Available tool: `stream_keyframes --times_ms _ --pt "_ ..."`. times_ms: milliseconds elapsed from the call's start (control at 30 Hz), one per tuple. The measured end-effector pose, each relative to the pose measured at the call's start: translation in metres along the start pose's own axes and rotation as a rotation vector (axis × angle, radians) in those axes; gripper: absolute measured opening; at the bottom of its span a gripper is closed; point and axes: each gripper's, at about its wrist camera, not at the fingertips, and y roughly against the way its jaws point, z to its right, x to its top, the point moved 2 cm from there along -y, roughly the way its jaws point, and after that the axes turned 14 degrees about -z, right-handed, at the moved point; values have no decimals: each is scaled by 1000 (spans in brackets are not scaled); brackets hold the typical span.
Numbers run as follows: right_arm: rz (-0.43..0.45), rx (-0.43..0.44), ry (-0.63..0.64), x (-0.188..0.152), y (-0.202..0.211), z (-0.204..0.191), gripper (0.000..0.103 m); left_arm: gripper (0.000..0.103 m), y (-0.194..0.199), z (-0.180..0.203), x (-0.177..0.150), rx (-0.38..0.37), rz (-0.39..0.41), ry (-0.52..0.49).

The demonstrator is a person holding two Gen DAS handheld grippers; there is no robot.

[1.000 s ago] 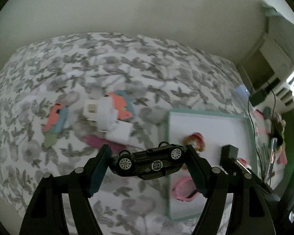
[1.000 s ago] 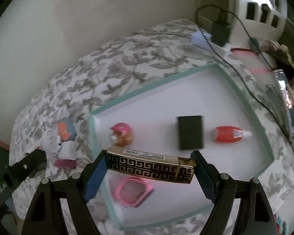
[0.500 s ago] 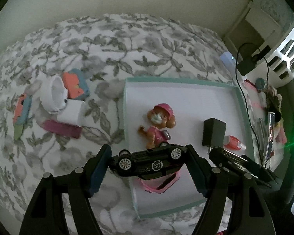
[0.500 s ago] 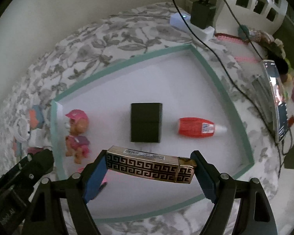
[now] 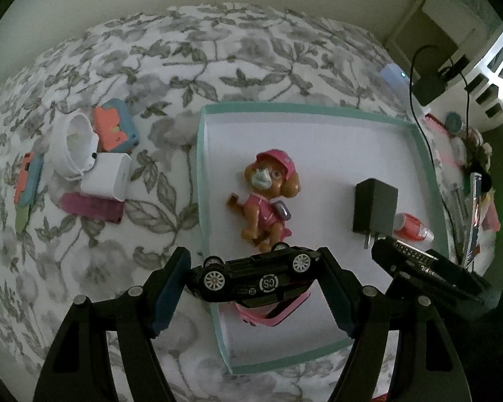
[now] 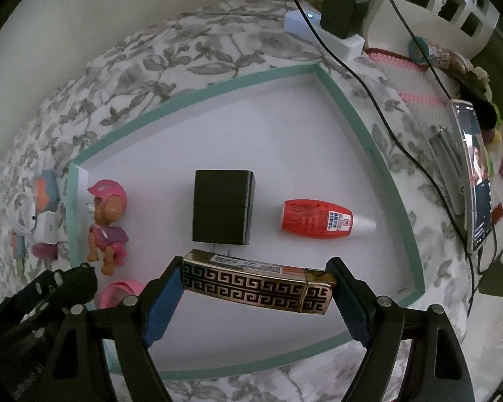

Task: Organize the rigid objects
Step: 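Carry the toy car with the left tool while the right tool carries the harmonica into the tray, then open both tools to release the car and harmonica in the tray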

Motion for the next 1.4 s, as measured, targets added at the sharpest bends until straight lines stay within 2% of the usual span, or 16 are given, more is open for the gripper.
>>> stream_keyframes --times_ms 300,800,967,1233,1333,1400 --pt "-17 -6 -5 4 -6 5 85 77 -7 5 -2 35 -24 -27" --pt "-28 -20 -24 6 -14 6 85 77 -21 11 -3 51 -64 -49" --pt "-32 -16 -8 6 -16 2 85 77 -27 21 -3 117 -72 -87" --pt "-38 -30 4 6 -20 0 85 78 -33 27 -2 126 -84 -92" --pt "-38 -28 14 6 -20 -3 86 79 -34 27 -2 124 -89 -96" --pt "-36 -23 20 7 -19 -4 86 85 -34 27 -3 113 -93 -100"
